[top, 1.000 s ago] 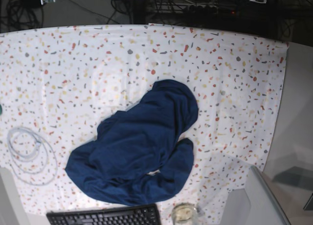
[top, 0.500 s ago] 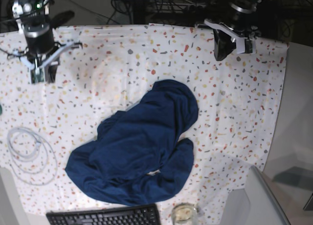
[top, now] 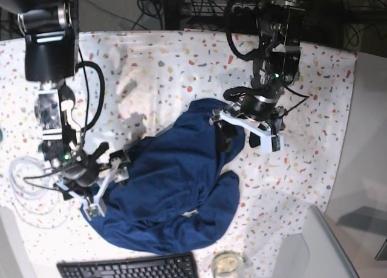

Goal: Layout the t-shirt on the table in an organized manner, then fold the t-shirt properly
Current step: 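Grasp the navy t-shirt with both grippers and pull it apart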

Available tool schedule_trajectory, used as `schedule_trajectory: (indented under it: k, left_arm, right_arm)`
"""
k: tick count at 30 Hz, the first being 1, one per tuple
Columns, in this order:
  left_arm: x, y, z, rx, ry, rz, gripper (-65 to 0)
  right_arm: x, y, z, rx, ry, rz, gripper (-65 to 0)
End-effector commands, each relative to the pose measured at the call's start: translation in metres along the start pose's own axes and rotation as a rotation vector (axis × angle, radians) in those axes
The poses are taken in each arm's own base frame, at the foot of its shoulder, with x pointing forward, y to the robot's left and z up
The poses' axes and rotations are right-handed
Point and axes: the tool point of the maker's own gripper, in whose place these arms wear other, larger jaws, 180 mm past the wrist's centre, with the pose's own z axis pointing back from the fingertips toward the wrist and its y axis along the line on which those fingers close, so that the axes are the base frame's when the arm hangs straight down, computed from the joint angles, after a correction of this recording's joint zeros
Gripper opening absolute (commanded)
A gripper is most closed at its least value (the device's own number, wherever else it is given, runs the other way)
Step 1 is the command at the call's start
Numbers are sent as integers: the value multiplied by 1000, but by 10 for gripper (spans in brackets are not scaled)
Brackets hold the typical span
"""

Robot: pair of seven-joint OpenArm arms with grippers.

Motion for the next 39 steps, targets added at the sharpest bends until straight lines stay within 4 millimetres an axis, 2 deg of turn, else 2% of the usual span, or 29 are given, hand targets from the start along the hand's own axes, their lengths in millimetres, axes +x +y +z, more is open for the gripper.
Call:
schedule_trajectory:
  k: [1, 3, 6, 7, 9, 12, 15, 17, 19, 24, 27, 31, 34, 36, 39]
  left_arm:
    - [10, -3, -7, -3, -23, 9, -221]
    - [5, -13, -19, -19, 0, 14, -319]
    - [-23, -22, -38, -39, 89, -9, -587]
    - [-35, -21, -43, -38, 125, -16, -650]
    - [-62, -14, -49, -18, 202, -21, -650]
    - [-89, 2, -48, 20, 275, -16, -650]
    - [-100, 33, -40, 68, 311, -63, -650]
    - [-111, 53, -28, 99, 340, -100, -650]
    - [-112, 76, -14, 127, 348, -133, -650]
    - [-88, 121, 25, 223, 270, -113, -650]
    - [-65, 143, 47, 283, 202, -99, -650]
    - [-39, 161, 72, 340, 129, -97, -650]
    - [-26, 171, 85, 371, 93, -98, -650]
    - [-22, 173, 89, 379, 81, -100, -650]
    - [-18, 175, 91, 385, 69, -92, -650]
  right_arm:
    - [30, -24, -4, -35, -70, -22, -107]
    - [36, -39, -19, -39, -81, -76, -107]
    - [36, -60, -34, -47, -71, -117, -107]
    - [35, -61, -37, -44, -67, -122, -107]
    - [38, -61, -41, -37, -78, -118, -107]
    - [44, -53, -44, -25, -107, -78, -107]
    - [49, -40, -46, -3, -121, -28, -107]
    - [50, -33, -48, 9, -121, -5, -107]
    - [50, -28, -49, 18, -119, 6, -107]
    - [51, -10, -52, 46, -122, -7, -107]
    - [31, -2, -54, 59, -91, -7, -107]
    - [10, 5, -50, 63, -79, -12, -108]
    - [10, 1, -34, 40, -136, -22, -108]
    - [17, -11, -21, 4, -162, -45, -108]
    - [30, -24, -18, -19, -154, -63, -107]
